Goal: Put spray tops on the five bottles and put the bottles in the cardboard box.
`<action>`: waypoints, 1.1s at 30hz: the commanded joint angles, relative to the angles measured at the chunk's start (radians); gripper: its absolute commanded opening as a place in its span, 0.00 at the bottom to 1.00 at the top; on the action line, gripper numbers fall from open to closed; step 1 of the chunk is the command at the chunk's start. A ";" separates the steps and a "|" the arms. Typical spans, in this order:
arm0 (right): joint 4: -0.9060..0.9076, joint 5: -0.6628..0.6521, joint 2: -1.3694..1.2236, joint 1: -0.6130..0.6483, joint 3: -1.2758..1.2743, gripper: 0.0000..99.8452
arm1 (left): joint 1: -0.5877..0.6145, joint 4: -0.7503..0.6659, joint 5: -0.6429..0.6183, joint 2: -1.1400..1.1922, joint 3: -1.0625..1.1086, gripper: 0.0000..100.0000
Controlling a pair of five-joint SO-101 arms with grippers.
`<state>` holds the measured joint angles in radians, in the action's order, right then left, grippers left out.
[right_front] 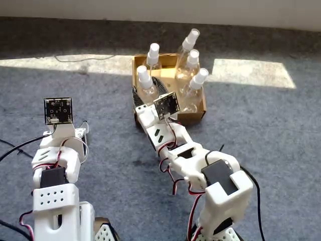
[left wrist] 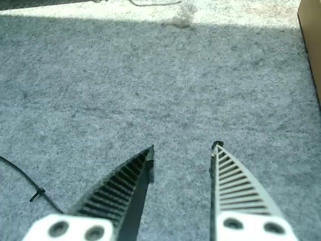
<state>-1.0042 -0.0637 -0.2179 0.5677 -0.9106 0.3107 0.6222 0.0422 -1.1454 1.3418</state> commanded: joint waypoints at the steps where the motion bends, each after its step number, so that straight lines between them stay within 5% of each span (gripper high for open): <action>1: -0.022 -0.012 0.018 0.007 0.044 0.25 | -0.018 -0.017 0.005 -0.010 -0.005 0.18; 18: -0.018 -0.012 0.099 0.005 0.039 0.25 | -0.018 -0.017 0.005 -0.010 -0.005 0.18; 25: 0.260 -0.012 0.302 -0.016 0.076 0.25 | -0.018 -0.017 0.005 -0.010 -0.005 0.18; 33: 0.616 -0.110 0.395 -0.035 0.456 0.25 | -0.018 -0.017 0.005 -0.010 -0.005 0.18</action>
<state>-0.5071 -0.1496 0.1089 0.5478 -0.6391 0.3107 0.6222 0.0422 -1.1454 1.3418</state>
